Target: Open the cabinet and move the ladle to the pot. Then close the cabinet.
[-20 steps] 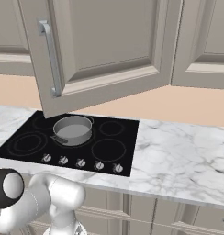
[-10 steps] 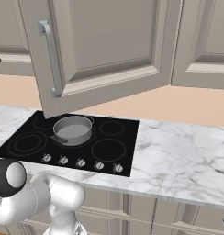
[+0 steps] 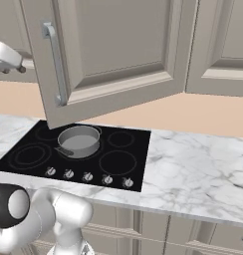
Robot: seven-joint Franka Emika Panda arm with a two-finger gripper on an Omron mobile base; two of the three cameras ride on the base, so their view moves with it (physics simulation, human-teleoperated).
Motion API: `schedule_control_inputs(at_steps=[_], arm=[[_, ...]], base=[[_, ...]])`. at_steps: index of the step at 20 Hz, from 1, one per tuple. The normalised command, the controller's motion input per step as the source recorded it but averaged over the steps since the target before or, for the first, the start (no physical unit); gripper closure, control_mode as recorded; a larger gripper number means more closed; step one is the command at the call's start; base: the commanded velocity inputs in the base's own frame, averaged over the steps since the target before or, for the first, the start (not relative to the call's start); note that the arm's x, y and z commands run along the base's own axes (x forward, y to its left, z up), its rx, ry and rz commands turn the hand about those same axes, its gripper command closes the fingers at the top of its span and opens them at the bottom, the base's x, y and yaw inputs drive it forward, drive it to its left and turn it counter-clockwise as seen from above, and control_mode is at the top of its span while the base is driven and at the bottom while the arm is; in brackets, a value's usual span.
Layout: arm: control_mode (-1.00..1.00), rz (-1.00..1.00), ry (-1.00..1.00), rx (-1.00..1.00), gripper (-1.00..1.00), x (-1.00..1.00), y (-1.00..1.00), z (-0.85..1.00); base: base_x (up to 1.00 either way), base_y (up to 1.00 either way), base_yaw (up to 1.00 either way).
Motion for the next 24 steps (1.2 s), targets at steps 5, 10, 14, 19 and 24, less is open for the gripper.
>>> schedule_control_inputs(at_steps=[5,10,14,19,24], arm=[[-1.00,0.06,-0.12,-0.01,-1.00,0.41,-0.26,-0.40],[-1.00,0.02,-0.09,-0.01,-1.00,0.38,-0.25,-0.08],[-1.00,0.00,-0.06,-0.02,-1.00,0.08,-0.26,0.00],[-1.00,0.00,-0.05,-0.03,-1.00,0.00,-0.23,0.00],[-1.00,-0.07,-0.02,-0.03,-1.00,-0.02,-0.31,0.02]], base=[[0.00,0.00,0.00],[0.00,0.00,0.00],[0.00,0.00,0.00],[0.00,0.00,0.00],[0.00,0.00,0.00]])
